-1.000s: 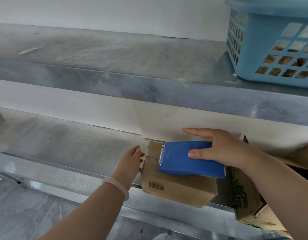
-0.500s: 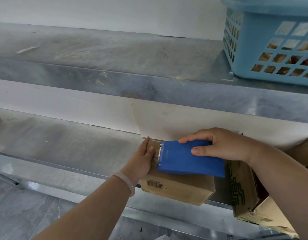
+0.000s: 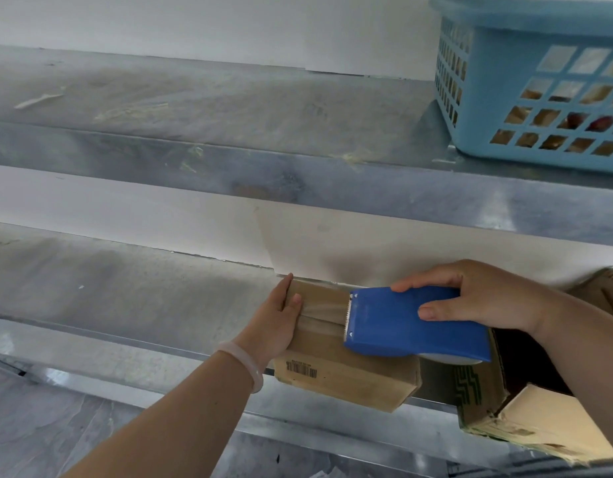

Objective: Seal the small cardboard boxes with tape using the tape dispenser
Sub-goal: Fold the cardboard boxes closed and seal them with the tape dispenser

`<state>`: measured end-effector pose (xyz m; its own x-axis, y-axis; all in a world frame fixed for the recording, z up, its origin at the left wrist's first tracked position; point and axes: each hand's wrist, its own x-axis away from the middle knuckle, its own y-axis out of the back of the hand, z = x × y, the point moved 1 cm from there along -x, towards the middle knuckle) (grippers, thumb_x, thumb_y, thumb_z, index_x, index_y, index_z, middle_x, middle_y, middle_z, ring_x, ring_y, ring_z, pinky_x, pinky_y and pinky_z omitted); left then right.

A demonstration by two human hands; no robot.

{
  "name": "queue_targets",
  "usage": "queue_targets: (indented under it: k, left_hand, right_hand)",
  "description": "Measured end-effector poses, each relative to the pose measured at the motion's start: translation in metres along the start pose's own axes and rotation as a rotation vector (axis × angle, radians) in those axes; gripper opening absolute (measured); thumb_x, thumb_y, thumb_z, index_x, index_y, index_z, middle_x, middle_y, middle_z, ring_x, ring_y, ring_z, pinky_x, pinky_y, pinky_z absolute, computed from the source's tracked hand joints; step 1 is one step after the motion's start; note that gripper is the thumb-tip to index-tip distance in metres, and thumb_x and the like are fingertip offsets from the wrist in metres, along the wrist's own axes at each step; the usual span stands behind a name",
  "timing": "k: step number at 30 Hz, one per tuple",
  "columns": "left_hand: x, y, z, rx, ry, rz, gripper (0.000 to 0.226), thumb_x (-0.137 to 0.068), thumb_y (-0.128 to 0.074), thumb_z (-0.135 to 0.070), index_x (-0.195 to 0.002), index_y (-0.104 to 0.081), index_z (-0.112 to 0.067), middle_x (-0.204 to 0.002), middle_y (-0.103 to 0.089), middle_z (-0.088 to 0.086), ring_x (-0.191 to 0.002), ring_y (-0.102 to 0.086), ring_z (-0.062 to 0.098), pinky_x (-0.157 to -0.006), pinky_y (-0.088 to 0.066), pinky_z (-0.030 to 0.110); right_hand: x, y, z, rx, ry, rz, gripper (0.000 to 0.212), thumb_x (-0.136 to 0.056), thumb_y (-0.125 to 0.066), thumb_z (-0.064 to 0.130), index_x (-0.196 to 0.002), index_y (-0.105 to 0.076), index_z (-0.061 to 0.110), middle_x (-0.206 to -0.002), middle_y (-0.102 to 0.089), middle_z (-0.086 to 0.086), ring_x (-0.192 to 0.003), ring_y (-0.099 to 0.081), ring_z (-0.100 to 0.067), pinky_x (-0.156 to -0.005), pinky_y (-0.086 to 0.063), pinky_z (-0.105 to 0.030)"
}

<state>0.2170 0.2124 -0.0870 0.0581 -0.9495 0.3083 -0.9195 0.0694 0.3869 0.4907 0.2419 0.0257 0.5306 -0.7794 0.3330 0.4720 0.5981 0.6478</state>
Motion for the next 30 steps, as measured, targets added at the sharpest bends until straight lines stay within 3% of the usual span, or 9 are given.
queue_targets:
  k: [3, 7, 10, 13, 17, 24, 30]
  left_hand:
    - [-0.001, 0.011, 0.002, -0.030, 0.004, -0.017, 0.050, -0.104, -0.030, -0.038, -0.152, -0.017, -0.033, -0.150, -0.034, 0.003, -0.128, -0.040, 0.022, -0.100, -0.033, 0.030]
    - [-0.006, 0.044, 0.010, -0.131, 0.033, -0.056, 0.051, -0.103, -0.032, -0.038, -0.152, -0.017, -0.034, -0.153, -0.033, 0.005, -0.134, -0.037, 0.026, -0.104, -0.029, 0.030]
    - [-0.007, 0.057, 0.008, -0.374, -0.060, -0.161, 0.053, -0.103, -0.036, -0.034, -0.153, -0.017, -0.031, -0.153, -0.034, 0.002, -0.136, -0.036, 0.024, -0.108, -0.029, 0.031]
    - [-0.007, 0.044, 0.000, -0.629, -0.208, -0.263, 0.052, -0.103, -0.030, -0.033, -0.153, -0.015, -0.029, -0.160, -0.019, -0.007, -0.146, -0.018, 0.015, -0.118, -0.019, 0.035]
    - [-0.016, 0.028, 0.005, -0.867, -0.216, -0.177, 0.055, -0.102, -0.015, -0.046, -0.153, -0.004, -0.033, -0.161, -0.002, -0.014, -0.149, 0.002, 0.010, -0.121, -0.011, 0.040]
    - [-0.014, 0.031, 0.004, -0.909, -0.188, -0.117, 0.056, -0.101, -0.009, -0.048, -0.153, 0.006, -0.033, -0.161, 0.008, -0.015, -0.148, 0.010, 0.010, -0.121, -0.004, 0.040]
    - [-0.015, 0.034, 0.003, -0.931, -0.194, -0.083, 0.057, -0.101, -0.008, -0.049, -0.153, 0.009, -0.033, -0.160, 0.010, -0.015, -0.147, 0.011, 0.009, -0.121, -0.001, 0.040]
  right_hand:
    - [-0.008, -0.009, 0.006, -0.023, 0.016, -0.027, 0.035, -0.072, -0.069, 0.049, -0.102, -0.062, 0.064, -0.111, -0.060, 0.039, -0.106, -0.055, 0.012, -0.095, -0.042, -0.015]
    - [-0.031, -0.024, 0.024, 0.002, 0.070, -0.029, 0.031, -0.084, -0.070, 0.039, -0.106, -0.063, 0.060, -0.110, -0.057, 0.040, -0.099, -0.050, 0.021, -0.079, -0.038, -0.002]
    - [-0.045, -0.030, 0.034, 0.009, 0.090, -0.036, 0.029, -0.084, -0.071, 0.039, -0.104, -0.064, 0.059, -0.109, -0.057, 0.039, -0.098, -0.052, 0.020, -0.079, -0.040, -0.006]
    - [-0.047, -0.029, 0.034, 0.017, 0.093, -0.040, 0.029, -0.083, -0.071, 0.038, -0.103, -0.064, 0.059, -0.108, -0.058, 0.039, -0.097, -0.052, 0.021, -0.079, -0.040, -0.007]
    - [-0.046, -0.027, 0.032, 0.032, 0.084, -0.018, 0.028, -0.084, -0.068, 0.042, -0.103, -0.062, 0.062, -0.110, -0.056, 0.040, -0.102, -0.054, 0.014, -0.083, -0.040, -0.009]
    - [-0.033, -0.022, 0.021, -0.016, 0.057, 0.019, 0.034, -0.079, -0.069, 0.045, -0.105, -0.061, 0.065, -0.116, -0.058, 0.040, -0.109, -0.052, 0.015, -0.094, -0.040, -0.014]
    - [-0.010, -0.009, 0.006, -0.056, 0.028, 0.006, 0.039, -0.067, -0.067, 0.048, -0.102, -0.062, 0.064, -0.113, -0.062, 0.035, -0.107, -0.057, 0.010, -0.094, -0.042, -0.017]
